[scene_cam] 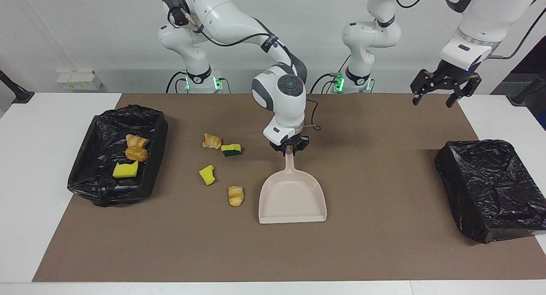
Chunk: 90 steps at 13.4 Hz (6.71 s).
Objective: Sweep and dump trash in bin
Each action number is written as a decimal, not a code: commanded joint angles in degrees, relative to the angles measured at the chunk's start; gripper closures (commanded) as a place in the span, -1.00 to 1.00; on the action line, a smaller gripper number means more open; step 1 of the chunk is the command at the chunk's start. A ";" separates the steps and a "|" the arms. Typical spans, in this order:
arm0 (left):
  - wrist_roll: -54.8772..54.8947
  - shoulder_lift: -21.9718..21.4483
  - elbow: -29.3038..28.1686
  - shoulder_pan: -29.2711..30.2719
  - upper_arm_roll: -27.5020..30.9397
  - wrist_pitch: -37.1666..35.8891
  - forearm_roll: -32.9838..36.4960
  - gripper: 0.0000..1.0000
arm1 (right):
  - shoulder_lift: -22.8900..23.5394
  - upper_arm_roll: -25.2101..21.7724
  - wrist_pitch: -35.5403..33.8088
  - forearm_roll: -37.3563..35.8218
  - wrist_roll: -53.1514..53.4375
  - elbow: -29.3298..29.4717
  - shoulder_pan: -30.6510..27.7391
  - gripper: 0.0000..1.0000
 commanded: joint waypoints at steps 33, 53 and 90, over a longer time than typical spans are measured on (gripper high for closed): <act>0.10 -0.15 0.98 0.90 -0.62 -1.39 0.66 -1.00 | -30.95 0.38 7.72 23.95 10.33 -43.28 24.18 -1.00; 0.10 -0.15 0.98 0.90 -0.62 -1.39 0.66 -1.00 | -36.21 -0.42 -13.87 20.27 8.30 -31.43 10.49 1.00; -33.21 21.91 -15.46 -33.02 -2.12 43.61 0.66 -0.33 | -28.14 0.11 -15.06 -4.79 -34.41 -34.49 -27.41 1.00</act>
